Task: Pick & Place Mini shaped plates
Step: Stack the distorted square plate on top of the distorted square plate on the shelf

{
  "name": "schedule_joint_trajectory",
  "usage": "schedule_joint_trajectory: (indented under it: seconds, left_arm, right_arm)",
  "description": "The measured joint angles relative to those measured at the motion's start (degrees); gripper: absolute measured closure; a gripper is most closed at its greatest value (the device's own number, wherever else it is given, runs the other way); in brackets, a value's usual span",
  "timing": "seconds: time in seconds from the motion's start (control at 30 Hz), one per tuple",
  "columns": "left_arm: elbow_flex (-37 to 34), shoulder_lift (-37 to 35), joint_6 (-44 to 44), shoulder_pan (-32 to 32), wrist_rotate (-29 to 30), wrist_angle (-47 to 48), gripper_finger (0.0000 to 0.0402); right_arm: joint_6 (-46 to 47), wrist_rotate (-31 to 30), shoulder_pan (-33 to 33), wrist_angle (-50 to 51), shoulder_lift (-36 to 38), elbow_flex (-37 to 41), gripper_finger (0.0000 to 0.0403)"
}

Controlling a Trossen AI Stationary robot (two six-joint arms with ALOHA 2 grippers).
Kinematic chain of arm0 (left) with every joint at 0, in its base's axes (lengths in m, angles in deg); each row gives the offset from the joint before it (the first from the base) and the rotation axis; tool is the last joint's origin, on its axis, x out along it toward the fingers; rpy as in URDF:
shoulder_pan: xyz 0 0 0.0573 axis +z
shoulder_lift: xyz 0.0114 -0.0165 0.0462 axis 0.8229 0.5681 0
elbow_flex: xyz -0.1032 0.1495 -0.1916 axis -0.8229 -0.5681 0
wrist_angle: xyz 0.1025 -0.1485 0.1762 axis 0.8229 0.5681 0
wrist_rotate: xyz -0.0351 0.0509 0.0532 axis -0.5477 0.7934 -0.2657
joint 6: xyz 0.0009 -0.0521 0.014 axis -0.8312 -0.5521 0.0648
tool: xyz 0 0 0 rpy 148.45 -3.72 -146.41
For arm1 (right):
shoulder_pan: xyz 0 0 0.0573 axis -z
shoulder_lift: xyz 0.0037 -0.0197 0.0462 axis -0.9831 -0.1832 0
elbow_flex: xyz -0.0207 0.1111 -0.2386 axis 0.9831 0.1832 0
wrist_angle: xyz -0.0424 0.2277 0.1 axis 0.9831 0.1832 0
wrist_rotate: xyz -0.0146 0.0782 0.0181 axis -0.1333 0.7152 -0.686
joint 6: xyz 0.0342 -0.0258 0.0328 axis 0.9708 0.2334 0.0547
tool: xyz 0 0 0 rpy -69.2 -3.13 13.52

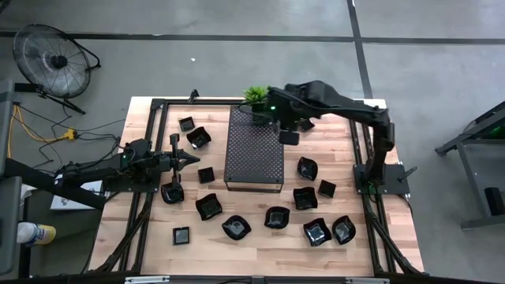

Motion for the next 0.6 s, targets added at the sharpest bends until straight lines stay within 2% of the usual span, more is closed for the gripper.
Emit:
schedule_joint_trajectory:
  seconds: [0.17, 0.3, 0.6]
  left_arm:
    - [-0.02, 0.01, 0.00, 0.00, 0.00, -0.03, 0.0400]
    - [-0.01, 0.01, 0.00, 0.00, 0.00, -0.05, 0.0400]
    - [0.00, 0.00, 0.00, 0.00, 0.00, -0.07, 0.0400]
  right_arm:
    - [4.85, 5.53, -0.02, 0.28, 4.02, 1.86, 0.0273]
    - [8.24, 10.50, -0.22, 0.25, 7.40, 6.73, 0.0273]
    - [12.87, 11.58, -4.04, -1.78, 16.18, 28.91, 0.0273]
